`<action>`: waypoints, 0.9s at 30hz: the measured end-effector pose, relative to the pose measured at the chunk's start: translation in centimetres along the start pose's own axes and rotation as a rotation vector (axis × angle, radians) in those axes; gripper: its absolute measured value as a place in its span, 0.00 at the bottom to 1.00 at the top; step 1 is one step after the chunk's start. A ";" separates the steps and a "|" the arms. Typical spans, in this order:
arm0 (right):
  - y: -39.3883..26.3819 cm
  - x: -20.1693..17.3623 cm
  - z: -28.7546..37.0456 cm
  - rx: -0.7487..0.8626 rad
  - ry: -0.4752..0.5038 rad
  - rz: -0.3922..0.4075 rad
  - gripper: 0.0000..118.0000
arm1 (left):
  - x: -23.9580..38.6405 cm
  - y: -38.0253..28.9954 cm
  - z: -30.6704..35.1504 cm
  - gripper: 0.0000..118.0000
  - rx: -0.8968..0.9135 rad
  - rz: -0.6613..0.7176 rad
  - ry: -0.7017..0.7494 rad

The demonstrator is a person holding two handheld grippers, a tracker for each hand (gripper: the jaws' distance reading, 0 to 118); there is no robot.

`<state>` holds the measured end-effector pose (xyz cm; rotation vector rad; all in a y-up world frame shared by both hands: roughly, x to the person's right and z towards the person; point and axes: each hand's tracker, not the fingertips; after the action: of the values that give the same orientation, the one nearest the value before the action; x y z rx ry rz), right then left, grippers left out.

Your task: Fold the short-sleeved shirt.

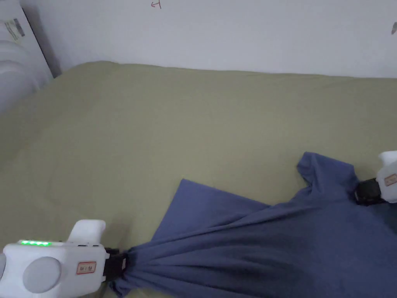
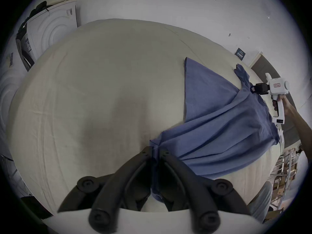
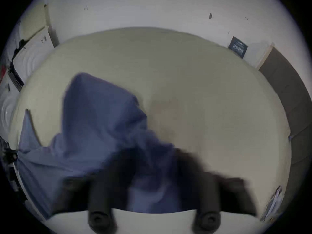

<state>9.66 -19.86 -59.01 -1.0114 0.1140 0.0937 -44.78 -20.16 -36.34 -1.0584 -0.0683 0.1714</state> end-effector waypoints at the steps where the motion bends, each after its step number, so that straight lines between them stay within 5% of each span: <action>1: -0.1 -0.7 1.0 0.031 -0.048 0.029 0.03 | -0.1 0.2 0.2 0.06 -0.003 0.004 -0.004; 3: -0.4 -1.3 3.1 0.093 -0.074 0.076 0.03 | -0.2 0.4 1.0 0.06 -0.003 0.019 -0.024; 13: -3.1 0.9 22.8 0.347 -0.105 0.048 0.03 | 1.9 3.2 11.9 0.06 0.154 0.041 -0.151; 27: -7.4 5.0 45.8 0.686 -0.192 -0.013 0.03 | 11.9 10.8 27.5 0.06 0.429 -0.254 0.056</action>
<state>17.94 15.22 -29.42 -0.3155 -0.0380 0.1285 -37.98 10.76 -32.62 -0.6183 -0.1098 -0.0733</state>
